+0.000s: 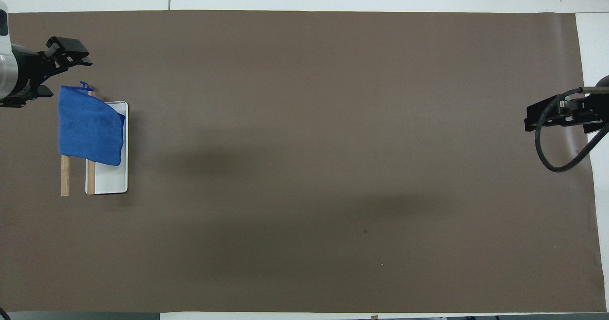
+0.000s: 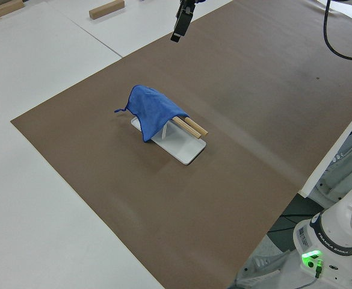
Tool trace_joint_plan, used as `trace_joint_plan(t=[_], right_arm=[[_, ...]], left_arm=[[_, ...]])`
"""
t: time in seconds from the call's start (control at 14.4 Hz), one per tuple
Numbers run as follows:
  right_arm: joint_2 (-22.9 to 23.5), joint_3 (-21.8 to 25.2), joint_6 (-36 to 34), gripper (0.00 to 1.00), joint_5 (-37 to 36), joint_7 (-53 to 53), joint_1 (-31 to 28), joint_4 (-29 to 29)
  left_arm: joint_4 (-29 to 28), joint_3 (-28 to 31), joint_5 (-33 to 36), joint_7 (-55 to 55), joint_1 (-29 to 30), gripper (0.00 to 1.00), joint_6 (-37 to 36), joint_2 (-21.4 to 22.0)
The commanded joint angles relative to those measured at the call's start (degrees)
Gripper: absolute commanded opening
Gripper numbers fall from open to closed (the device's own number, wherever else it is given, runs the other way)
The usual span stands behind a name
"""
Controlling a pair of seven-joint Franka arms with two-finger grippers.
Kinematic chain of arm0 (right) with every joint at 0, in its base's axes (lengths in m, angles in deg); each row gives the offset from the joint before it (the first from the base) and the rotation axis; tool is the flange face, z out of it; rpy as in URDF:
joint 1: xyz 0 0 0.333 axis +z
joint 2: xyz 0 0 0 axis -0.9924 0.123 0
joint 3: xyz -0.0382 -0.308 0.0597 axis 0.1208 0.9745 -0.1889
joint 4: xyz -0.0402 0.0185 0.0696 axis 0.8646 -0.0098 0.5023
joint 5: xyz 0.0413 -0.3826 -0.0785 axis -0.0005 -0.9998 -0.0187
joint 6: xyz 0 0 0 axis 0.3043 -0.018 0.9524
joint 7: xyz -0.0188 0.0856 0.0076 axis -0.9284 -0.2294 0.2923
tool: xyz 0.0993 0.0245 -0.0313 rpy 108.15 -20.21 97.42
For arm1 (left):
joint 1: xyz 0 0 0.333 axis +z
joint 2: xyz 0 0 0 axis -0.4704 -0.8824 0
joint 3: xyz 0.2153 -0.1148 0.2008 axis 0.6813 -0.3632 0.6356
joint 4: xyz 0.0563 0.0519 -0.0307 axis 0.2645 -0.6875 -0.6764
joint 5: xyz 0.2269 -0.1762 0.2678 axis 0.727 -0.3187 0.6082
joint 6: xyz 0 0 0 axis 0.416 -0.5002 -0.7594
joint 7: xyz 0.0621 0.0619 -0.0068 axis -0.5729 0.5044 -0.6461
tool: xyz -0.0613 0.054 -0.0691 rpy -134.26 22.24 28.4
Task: Right arm passes towel to left arm to hang
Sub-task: 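Open the left gripper and lift it off the hung towel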
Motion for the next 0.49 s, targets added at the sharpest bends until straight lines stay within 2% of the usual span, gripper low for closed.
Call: trace_joint_plan(t=[0.0,0.21,0.42], right_arm=[[-1.14,-0.20,0.55,1.00,0.09,1.20,-0.48,-1.43],[-1.14,-0.11,0.54,1.00,0.09,1.20,-0.74,-1.43],[-1.14,-0.20,0.54,1.00,0.09,1.20,-0.74,-1.43]], left_arm=[[5.52,-0.55,-0.40,9.26,-0.47,1.00,-9.86,0.15],[10.28,-0.55,-0.74,22.09,-0.29,1.00,-19.98,-0.38],[10.20,0.59,-6.10,27.31,0.59,1.00,-25.89,0.58]])
